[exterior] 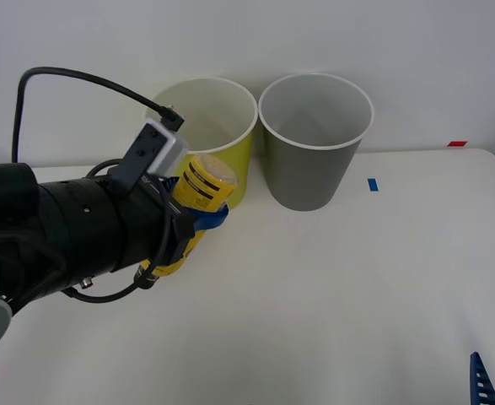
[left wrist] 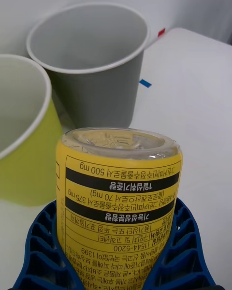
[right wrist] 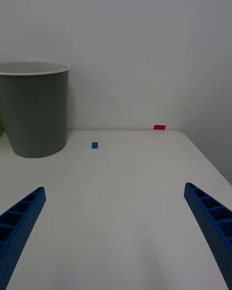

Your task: Put cans in the gray bin and PET bottles in the light green bin.

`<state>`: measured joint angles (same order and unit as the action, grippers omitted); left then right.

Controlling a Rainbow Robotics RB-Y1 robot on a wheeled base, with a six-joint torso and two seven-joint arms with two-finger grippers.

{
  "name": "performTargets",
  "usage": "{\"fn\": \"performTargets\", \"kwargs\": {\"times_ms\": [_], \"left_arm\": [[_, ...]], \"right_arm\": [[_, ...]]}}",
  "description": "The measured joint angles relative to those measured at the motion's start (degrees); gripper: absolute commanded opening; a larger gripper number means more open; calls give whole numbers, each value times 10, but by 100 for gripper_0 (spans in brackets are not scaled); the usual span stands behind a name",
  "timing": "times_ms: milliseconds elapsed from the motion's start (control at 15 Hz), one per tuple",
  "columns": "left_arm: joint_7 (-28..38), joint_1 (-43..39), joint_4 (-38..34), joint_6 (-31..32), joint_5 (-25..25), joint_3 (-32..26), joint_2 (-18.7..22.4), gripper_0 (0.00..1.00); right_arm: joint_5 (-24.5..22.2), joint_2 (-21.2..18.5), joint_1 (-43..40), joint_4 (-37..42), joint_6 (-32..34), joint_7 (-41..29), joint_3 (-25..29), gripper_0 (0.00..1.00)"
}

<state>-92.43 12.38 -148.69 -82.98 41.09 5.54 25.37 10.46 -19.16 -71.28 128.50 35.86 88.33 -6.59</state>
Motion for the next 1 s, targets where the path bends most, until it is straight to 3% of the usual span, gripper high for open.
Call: {"fn": "performTargets", "kwargs": {"times_ms": [600,1000], "left_arm": [[-15,5,-13,17,182,-236,-12,0],[-13,92,-13,16,164,-298,4,0]], "right_arm": [[0,0,0,0,0,0,0,100],[0,0,0,0,0,0,0,100]]}}
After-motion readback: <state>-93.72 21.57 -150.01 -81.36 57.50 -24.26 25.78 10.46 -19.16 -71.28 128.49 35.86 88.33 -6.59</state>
